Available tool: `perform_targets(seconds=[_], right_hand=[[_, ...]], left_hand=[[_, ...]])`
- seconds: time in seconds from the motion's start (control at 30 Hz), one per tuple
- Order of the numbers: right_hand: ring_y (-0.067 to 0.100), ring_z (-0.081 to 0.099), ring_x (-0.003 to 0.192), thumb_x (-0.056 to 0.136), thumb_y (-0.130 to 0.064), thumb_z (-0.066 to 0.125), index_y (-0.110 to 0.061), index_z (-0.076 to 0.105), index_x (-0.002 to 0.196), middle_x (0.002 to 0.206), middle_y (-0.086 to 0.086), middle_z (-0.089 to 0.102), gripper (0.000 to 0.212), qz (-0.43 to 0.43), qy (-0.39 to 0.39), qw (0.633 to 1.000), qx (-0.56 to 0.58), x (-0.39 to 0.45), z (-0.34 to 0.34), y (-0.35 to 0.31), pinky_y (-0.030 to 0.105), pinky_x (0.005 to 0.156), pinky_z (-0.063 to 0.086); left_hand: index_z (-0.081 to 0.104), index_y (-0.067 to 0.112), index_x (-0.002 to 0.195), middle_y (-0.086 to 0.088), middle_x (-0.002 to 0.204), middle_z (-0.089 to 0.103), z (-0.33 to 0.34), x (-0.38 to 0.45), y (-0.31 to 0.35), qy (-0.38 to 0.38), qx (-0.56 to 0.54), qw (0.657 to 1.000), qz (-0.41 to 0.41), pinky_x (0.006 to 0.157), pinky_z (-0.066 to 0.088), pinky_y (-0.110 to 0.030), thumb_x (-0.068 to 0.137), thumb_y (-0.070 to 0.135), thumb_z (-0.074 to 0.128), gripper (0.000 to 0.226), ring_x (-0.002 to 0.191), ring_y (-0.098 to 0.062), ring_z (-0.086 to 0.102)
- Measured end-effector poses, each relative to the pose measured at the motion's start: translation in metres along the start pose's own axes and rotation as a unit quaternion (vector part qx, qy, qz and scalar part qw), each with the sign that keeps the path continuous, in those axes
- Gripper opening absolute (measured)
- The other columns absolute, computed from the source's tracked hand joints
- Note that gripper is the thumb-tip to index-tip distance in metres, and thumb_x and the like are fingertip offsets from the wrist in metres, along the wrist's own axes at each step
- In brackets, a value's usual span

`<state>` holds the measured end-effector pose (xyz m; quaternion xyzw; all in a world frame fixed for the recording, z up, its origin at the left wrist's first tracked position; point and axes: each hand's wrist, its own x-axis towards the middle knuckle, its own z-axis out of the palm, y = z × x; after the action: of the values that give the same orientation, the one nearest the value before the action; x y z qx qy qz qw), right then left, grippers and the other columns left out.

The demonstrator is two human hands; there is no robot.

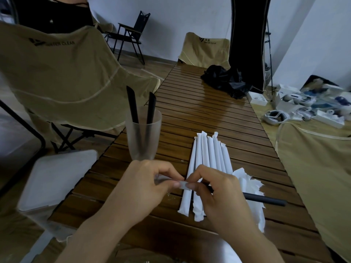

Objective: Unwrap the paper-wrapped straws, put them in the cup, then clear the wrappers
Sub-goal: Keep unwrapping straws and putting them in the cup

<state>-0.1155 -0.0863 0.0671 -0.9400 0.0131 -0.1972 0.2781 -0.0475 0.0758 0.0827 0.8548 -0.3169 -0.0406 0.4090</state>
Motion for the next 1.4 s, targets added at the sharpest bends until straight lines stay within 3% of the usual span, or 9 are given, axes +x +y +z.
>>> perform_targets(seconds=[0.1, 0.3, 0.5, 0.8, 0.93, 1.07, 1.17, 1.27, 1.4], right_hand=[[0.004, 0.055, 0.059, 0.083, -0.012, 0.065, -0.031, 0.060, 0.073, 0.064, -0.018, 0.056, 0.022, -0.025, 0.045, 0.998, -0.023, 0.000, 0.003, -0.004, 0.016, 0.051, 0.041], [0.011, 0.046, 0.050, 0.076, -0.006, 0.053, -0.023, 0.056, 0.070, 0.059, -0.010, 0.050, 0.018, -0.095, 0.098, 0.987, -0.082, -0.001, 0.002, -0.009, 0.032, 0.040, 0.043], [0.003, 0.019, 0.062, 0.077, -0.009, 0.033, -0.018, 0.059, 0.070, 0.063, -0.008, 0.051, 0.028, -0.153, 0.118, 0.973, -0.124, 0.000, -0.001, -0.013, 0.007, 0.055, 0.018], [0.010, 0.050, 0.074, 0.083, -0.015, 0.046, -0.022, 0.050, 0.088, 0.081, -0.003, 0.062, 0.010, -0.213, 0.146, 0.959, -0.117, 0.000, 0.004, -0.008, 0.023, 0.065, 0.045], [0.013, 0.048, 0.087, 0.086, -0.019, 0.051, -0.021, 0.058, 0.083, 0.093, -0.003, 0.057, 0.008, -0.187, 0.158, 0.960, -0.136, 0.001, 0.005, -0.003, 0.021, 0.078, 0.032], [0.011, 0.046, 0.083, 0.089, -0.024, 0.049, -0.019, 0.062, 0.081, 0.093, -0.007, 0.049, 0.016, -0.177, 0.155, 0.964, -0.127, 0.001, 0.009, -0.004, 0.021, 0.075, 0.033], [0.011, 0.048, 0.080, 0.091, -0.023, 0.048, -0.017, 0.062, 0.082, 0.090, -0.005, 0.053, 0.017, -0.157, 0.168, 0.969, -0.089, 0.003, 0.008, -0.001, 0.022, 0.071, 0.036], [0.010, 0.051, 0.081, 0.092, -0.025, 0.046, -0.021, 0.059, 0.086, 0.090, -0.005, 0.055, 0.015, -0.145, 0.157, 0.975, -0.053, 0.001, 0.008, -0.002, 0.026, 0.070, 0.042], [0.015, 0.053, 0.077, 0.091, -0.018, 0.046, -0.021, 0.053, 0.087, 0.090, -0.007, 0.050, 0.009, -0.140, 0.132, 0.981, -0.015, 0.000, 0.007, -0.004, 0.032, 0.063, 0.048]], left_hand=[[0.063, 0.046, 0.076, 0.028, 0.076, 0.064, 0.003, 0.000, 0.001, 0.017, -0.012, 1.000, -0.008, 0.077, 0.043, -0.008, 0.084, 0.031, 0.067, 0.017, 0.085, 0.012, 0.059], [0.064, 0.042, 0.077, 0.023, 0.077, 0.065, 0.008, -0.001, 0.005, 0.035, -0.051, 0.997, -0.047, 0.071, 0.046, -0.008, 0.084, 0.028, 0.067, 0.016, 0.084, 0.010, 0.060], [0.073, 0.027, 0.087, 0.011, 0.082, 0.071, 0.011, 0.001, 0.006, 0.007, -0.125, 0.984, -0.123, 0.077, 0.048, -0.015, 0.085, 0.022, 0.068, 0.007, 0.082, -0.003, 0.065], [0.071, 0.026, 0.094, 0.005, 0.084, 0.072, 0.015, 0.001, 0.004, 0.032, -0.106, 0.980, -0.163, 0.067, 0.047, -0.017, 0.091, 0.038, 0.055, 0.020, 0.074, -0.006, 0.065], [0.068, 0.022, 0.098, -0.001, 0.080, 0.072, 0.011, 0.001, -0.001, 0.025, -0.113, 0.977, -0.180, 0.054, 0.044, -0.019, 0.094, 0.038, 0.050, 0.024, 0.052, -0.007, 0.056], [0.067, 0.024, 0.099, 0.001, 0.078, 0.070, 0.006, -0.001, 0.000, 0.016, -0.141, 0.975, -0.173, 0.055, 0.042, -0.021, 0.090, 0.044, 0.051, 0.027, 0.057, -0.010, 0.058], [0.065, 0.035, 0.096, 0.011, 0.081, 0.071, -0.005, -0.003, 0.005, -0.045, -0.198, 0.965, -0.166, 0.063, 0.047, -0.018, 0.065, 0.059, 0.054, 0.041, 0.067, -0.004, 0.066], [0.068, 0.038, 0.094, 0.019, 0.091, 0.070, -0.010, -0.003, 0.008, -0.066, -0.217, 0.957, -0.181, 0.076, 0.048, -0.018, 0.055, 0.059, 0.061, 0.044, 0.087, 0.005, 0.064], [0.070, 0.026, 0.098, 0.009, 0.092, 0.074, -0.012, -0.004, 0.013, -0.117, -0.286, 0.929, -0.203, 0.080, 0.055, -0.026, 0.055, 0.041, 0.074, 0.046, 0.089, -0.004, 0.069]])
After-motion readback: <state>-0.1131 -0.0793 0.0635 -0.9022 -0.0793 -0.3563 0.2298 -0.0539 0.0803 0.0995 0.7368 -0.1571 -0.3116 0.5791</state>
